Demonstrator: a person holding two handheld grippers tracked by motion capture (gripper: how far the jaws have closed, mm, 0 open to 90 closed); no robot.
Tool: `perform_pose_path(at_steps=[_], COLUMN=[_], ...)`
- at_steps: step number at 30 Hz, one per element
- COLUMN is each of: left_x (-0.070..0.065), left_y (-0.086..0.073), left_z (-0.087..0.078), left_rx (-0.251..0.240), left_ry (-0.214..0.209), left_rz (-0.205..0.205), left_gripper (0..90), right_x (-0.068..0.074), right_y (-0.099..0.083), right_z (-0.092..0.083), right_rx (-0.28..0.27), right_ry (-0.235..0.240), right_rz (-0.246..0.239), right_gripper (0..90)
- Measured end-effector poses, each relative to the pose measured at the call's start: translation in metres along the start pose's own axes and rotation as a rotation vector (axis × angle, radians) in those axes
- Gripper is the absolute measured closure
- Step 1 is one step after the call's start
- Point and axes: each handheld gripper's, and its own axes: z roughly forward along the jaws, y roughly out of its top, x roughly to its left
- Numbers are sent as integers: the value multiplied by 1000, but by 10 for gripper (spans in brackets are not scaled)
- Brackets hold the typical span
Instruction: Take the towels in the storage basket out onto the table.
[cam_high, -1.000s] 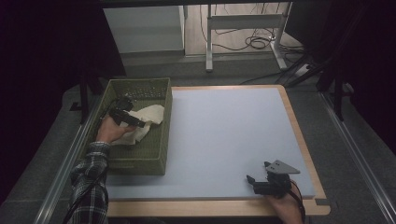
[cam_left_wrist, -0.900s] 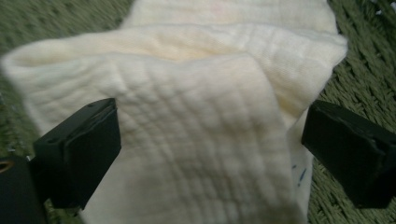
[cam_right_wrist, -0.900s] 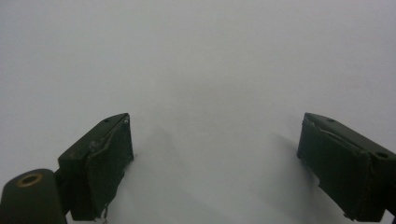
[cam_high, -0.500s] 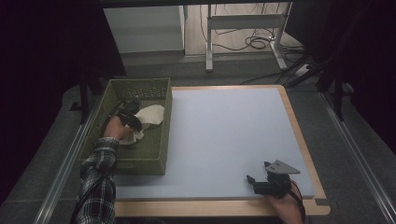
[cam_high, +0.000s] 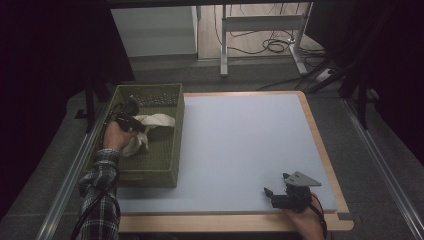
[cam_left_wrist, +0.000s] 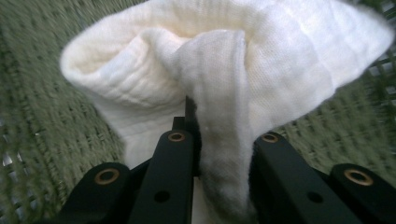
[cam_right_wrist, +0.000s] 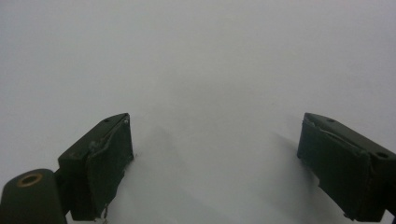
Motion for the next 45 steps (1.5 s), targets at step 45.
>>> perform_pose_path(at_steps=[45], left_x=[-53], left_y=[-1], left_z=[-141], left_rx=[-431], left_ry=[-170], left_rz=[140], left_gripper=[816], right_x=[0], right_y=[0], right_z=[0], right_rx=[-3], right_ry=[-2], right_rz=[0], right_gripper=[106])
